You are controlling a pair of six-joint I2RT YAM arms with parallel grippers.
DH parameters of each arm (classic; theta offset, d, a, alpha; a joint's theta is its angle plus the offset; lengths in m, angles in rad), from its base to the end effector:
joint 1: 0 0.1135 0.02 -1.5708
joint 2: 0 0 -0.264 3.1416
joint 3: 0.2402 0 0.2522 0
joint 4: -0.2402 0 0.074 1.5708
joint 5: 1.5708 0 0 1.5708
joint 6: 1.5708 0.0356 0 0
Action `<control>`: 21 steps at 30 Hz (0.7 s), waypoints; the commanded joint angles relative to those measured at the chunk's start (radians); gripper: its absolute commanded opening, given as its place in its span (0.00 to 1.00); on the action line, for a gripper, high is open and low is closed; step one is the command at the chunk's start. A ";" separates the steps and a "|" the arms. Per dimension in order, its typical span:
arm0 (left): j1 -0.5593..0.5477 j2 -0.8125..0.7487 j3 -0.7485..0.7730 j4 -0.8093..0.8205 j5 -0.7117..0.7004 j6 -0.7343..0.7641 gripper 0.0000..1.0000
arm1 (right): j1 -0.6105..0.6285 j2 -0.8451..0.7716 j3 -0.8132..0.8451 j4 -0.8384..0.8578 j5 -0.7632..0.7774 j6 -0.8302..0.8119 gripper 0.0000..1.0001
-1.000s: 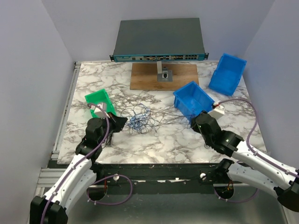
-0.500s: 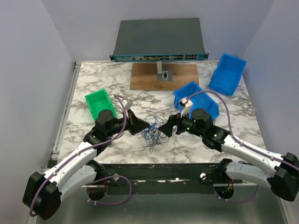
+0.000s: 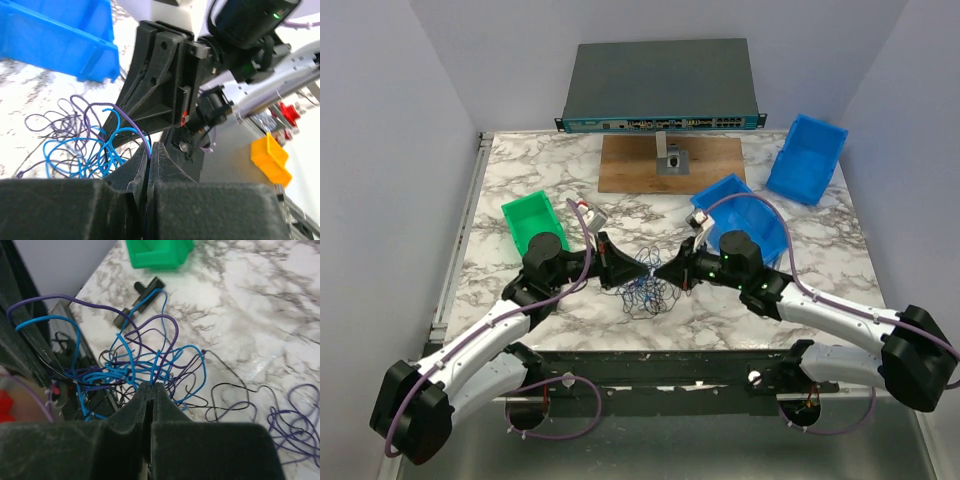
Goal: Untangle the cables
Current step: Untie the cable.
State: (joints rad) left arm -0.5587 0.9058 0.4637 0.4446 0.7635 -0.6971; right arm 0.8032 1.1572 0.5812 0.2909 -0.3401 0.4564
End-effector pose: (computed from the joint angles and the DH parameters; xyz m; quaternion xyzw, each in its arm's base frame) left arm 0.1598 -0.1290 0.2709 0.2178 0.6721 -0.5989 0.3771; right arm 0.1687 0.1919 0.2419 -0.2360 0.7595 0.4575 0.3977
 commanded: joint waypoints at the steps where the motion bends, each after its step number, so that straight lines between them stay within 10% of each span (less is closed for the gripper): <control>1: -0.001 -0.078 0.073 -0.247 -0.265 0.069 0.00 | 0.000 -0.067 -0.013 -0.077 0.340 0.065 0.01; 4: 0.020 -0.174 0.085 -0.502 -0.654 0.059 0.00 | -0.001 -0.123 -0.001 -0.316 0.813 0.186 0.01; 7: 0.123 -0.268 0.045 -0.596 -0.756 0.033 0.00 | -0.004 -0.137 0.026 -0.607 1.162 0.426 0.01; 16: 0.212 -0.293 0.001 -0.572 -0.622 0.029 0.00 | -0.005 -0.230 -0.016 -0.647 1.134 0.423 0.01; 18: 0.212 -0.245 0.010 -0.490 -0.466 0.060 0.00 | -0.005 -0.235 -0.024 -0.488 0.898 0.200 0.23; 20: 0.210 -0.189 0.024 -0.395 -0.303 0.061 0.00 | -0.005 -0.239 -0.020 -0.402 0.730 0.118 0.79; 21: 0.203 -0.167 0.032 -0.343 -0.228 0.056 0.00 | -0.005 -0.247 -0.027 -0.367 0.672 0.096 0.92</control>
State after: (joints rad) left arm -0.3527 0.6552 0.4683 -0.0994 0.2031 -0.6655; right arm 0.7956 0.9272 0.5724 -0.2546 0.6067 0.7616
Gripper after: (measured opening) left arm 0.032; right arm 0.613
